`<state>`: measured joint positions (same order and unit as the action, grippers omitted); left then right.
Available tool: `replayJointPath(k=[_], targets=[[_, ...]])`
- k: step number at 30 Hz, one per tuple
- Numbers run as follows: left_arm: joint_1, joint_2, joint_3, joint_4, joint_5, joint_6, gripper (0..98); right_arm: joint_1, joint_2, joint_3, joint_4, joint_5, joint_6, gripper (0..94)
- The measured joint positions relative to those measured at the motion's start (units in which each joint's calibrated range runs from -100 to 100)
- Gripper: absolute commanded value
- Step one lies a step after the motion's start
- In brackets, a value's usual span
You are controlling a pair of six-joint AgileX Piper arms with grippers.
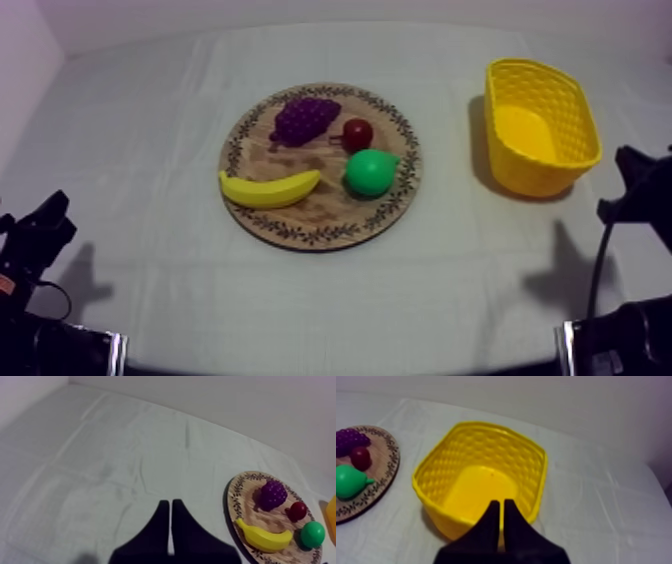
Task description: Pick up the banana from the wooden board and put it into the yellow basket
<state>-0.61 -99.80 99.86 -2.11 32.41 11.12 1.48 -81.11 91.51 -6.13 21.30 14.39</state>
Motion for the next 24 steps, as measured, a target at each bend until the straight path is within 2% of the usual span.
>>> replayJointPath(k=[2, 6, 9, 18, 24], targets=[[0.0, 0.0, 0.0, 0.0, 0.0, 0.0, 0.1, -0.99, 4.44, -3.53, -1.02, -1.66, 1.2, 0.9], [0.0, 0.0, 0.0, 0.0, 0.0, 0.0, 0.1, -3.44, 14.7, -11.92, -2.66, -1.07, 3.17, 1.3], [0.0, 0.0, 0.0, 0.0, 0.0, 0.0, 0.1, -5.84, 21.42, -18.64, -2.76, -0.76, 4.57, 1.3], [0.0, 0.0, 0.0, 0.0, 0.0, 0.0, 0.1, -14.95, 37.3, -32.91, 3.21, 4.9, 3.16, 1.8], [0.0, 0.0, 0.0, 0.0, 0.0, 0.0, 0.1, -22.63, 43.74, -38.48, 7.19, 12.7, 1.69, 3.0]])
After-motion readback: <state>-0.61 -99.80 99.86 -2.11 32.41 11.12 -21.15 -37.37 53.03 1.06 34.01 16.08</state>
